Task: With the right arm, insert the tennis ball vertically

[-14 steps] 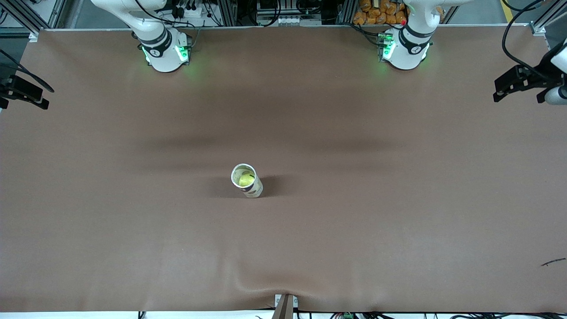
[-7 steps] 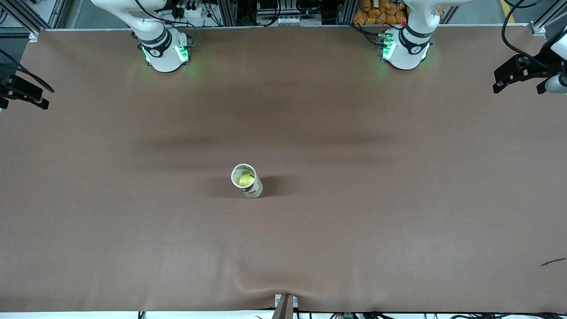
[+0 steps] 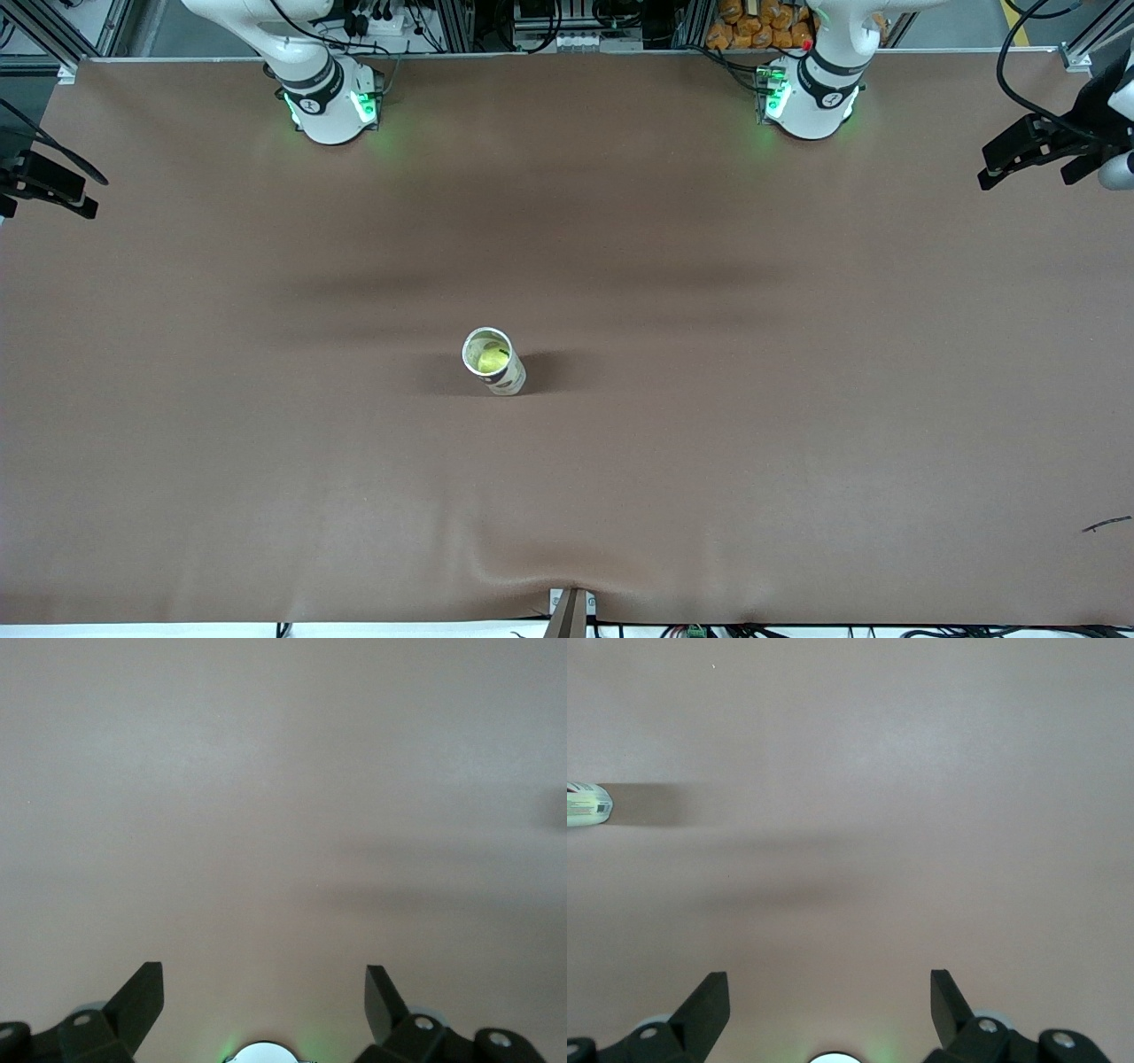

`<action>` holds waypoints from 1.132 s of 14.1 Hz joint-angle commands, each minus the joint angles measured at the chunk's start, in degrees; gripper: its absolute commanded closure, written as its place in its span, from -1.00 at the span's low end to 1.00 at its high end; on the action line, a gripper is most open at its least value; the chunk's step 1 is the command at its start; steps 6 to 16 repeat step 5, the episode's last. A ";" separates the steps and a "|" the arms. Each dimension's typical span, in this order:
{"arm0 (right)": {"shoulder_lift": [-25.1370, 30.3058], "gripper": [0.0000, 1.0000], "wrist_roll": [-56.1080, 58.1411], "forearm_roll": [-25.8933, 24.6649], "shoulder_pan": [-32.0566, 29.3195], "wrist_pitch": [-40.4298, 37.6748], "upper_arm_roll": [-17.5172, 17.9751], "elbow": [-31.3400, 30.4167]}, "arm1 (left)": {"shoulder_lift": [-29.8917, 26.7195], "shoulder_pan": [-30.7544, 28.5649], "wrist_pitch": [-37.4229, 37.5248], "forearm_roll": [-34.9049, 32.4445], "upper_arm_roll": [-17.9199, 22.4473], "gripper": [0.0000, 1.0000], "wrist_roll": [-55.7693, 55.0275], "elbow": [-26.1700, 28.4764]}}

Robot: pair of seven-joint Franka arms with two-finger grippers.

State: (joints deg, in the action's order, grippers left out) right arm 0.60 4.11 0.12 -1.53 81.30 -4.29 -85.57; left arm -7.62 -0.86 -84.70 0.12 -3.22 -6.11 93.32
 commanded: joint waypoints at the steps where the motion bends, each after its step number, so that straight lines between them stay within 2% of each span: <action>1: 0.02 -1.00 0.46 -0.30 -0.23 -0.88 0.07 0.93 | -0.47 1.03 0.50 0.06 0.59 -1.00 -1.19 -0.16; 16: 0.02 -1.00 0.46 -0.30 -0.23 -0.88 -0.02 0.93 | -0.47 1.13 0.50 -0.12 0.06 -1.00 -1.19 -0.07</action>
